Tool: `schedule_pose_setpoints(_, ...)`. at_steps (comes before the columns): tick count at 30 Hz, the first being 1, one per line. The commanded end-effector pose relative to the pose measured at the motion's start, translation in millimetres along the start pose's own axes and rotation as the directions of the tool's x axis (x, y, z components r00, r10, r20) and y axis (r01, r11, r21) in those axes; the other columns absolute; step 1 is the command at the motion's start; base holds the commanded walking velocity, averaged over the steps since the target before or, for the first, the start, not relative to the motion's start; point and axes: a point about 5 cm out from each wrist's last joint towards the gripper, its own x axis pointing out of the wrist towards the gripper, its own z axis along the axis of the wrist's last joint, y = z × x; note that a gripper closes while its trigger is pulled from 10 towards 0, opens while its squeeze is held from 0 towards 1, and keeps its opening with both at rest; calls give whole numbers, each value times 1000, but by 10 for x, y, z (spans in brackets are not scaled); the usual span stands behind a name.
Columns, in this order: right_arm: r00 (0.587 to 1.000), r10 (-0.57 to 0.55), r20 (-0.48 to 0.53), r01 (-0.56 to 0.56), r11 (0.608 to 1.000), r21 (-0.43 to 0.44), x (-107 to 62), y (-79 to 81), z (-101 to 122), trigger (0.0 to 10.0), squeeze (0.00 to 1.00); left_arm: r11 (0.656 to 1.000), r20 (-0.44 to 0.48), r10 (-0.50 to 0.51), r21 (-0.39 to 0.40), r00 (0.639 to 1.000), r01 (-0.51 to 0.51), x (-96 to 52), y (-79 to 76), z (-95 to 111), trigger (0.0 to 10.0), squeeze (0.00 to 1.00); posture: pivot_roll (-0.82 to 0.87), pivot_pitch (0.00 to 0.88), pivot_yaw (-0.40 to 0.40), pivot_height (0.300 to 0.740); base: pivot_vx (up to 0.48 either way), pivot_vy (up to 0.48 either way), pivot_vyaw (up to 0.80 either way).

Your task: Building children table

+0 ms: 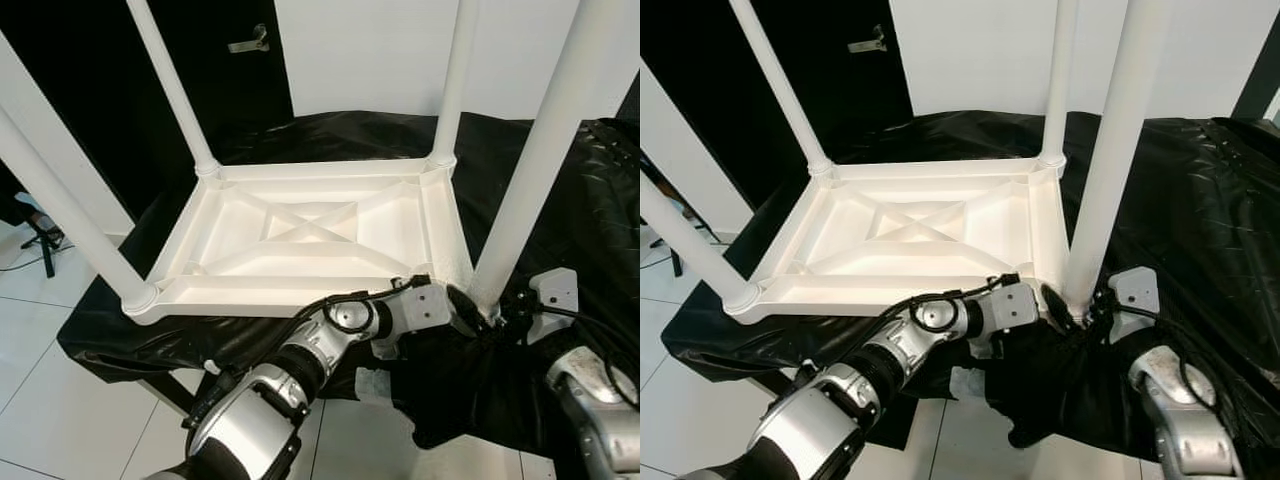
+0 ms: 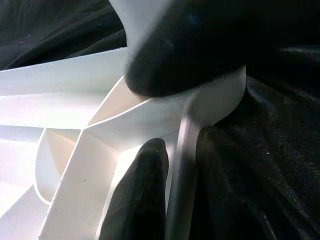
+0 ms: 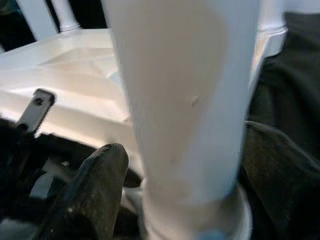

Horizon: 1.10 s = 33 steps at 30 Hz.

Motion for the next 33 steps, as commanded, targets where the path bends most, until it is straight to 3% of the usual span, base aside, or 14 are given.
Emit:
schedule_pose_setpoints(1, 999, 38, 3, -38, 999, 8, 27, 34, 0, 10000, 0, 993, -187, 0, -114, 982, -22, 53, -360, -375, 10000, 0, 16, 0, 75, 740, 0, 0, 0)
schedule_pose_setpoints(2, 993, 110, -33, -110, 994, -8, -1, -5, -40, 0, 0, 993, -189, 0, -113, 982, -22, 47, -360, -383, 10000, 0, 19, 0, 77, 740, 0, 0, 0)
schedule_pose_setpoints(4, 977, 197, -83, -199, 980, -18, -43, -60, -87, 0, 0, 993, -191, 0, -113, 982, -22, 40, -360, -394, 10000, 0, 19, 0, 77, 740, 0, 0, 0)
schedule_pose_setpoints(11, 978, 184, -94, -191, 980, -62, -27, -275, -55, 0, 0, 994, -193, 4, -111, 981, -26, 21, -340, -408, 10000, 0, 25, 0, 87, 740, 0, 0, 0)
schedule_pose_setpoints(19, 979, 181, -92, -185, 982, -32, -44, -185, -100, 0, 0, 994, -191, -2, -110, 981, -20, 14, -349, -415, 10000, 0, 29, 0, 93, 740, 0, 0, 0)
schedule_pose_setpoints(22, 994, 93, -53, -94, 996, -9, -26, -58, -129, 0, 0, 994, -192, -6, -109, 981, -15, 12, -362, -423, 10000, 0, 31, 0, 92, 740, 0, 0, 0)
schedule_pose_setpoints(24, 992, -126, -3, 126, 991, 45, 3, 30, -145, 0, 0, 994, -193, -6, -110, 981, -16, 12, -362, -423, 10000, 0, 33, 0, 92, 740, 0, 0, 0)
schedule_pose_setpoints(25, 992, -126, -3, 126, 991, 45, 3, 30, -145, 0, 0, 994, -193, -6, -110, 981, -16, 12, -362, -423, 10000, 0, 33, 0, 92, 740, 0, 0, 0)
schedule_pose_setpoints(26, 970, -243, 4, 242, 967, 78, -6, 68, -163, 0, 0, 994, -194, -5, -110, 981, -17, 11, -362, -424, 10000, 0, 31, 0, 93, 740, 0, 0, 0)
schedule_pose_setpoints(27, 970, -243, 4, 242, 967, 78, -6, 68, -163, 0, 0, 994, -194, -5, -110, 981, -17, 11, -362, -424, 10000, 0, 31, 0, 93, 740, 0, 0, 0)
schedule_pose_setpoints(28, 936, -352, 10, 349, 931, 104, -35, 124, -171, 0, 0, 994, -194, -6, -110, 981, -16, 11, -364, -426, 10000, 0, 31, 0, 93, 740, 0, 0, 0)
schedule_pose_setpoints(30, 936, -352, 10, 349, 931, 104, -35, 124, -171, 0, 0, 994, -194, -6, -110, 981, -16, 11, -364, -426, 10000, 0, 31, 0, 93, 740, 0, 0, 0)
schedule_pose_setpoints(32, 843, -537, 32, 529, 838, 130, -121, 228, -142, 0, 0, 994, -196, -9, -108, 981, -12, 12, -372, -430, 10000, 0, 23, 0, 93, 740, 0, 0, 0)
schedule_pose_setpoints(33, 843, -537, 32, 529, 838, 130, -121, 228, -142, 0, 0, 994, -196, -9, -108, 981, -12, 12, -372, -430, 10000, 0, 23, 0, 93, 740, 0, 0, 0)
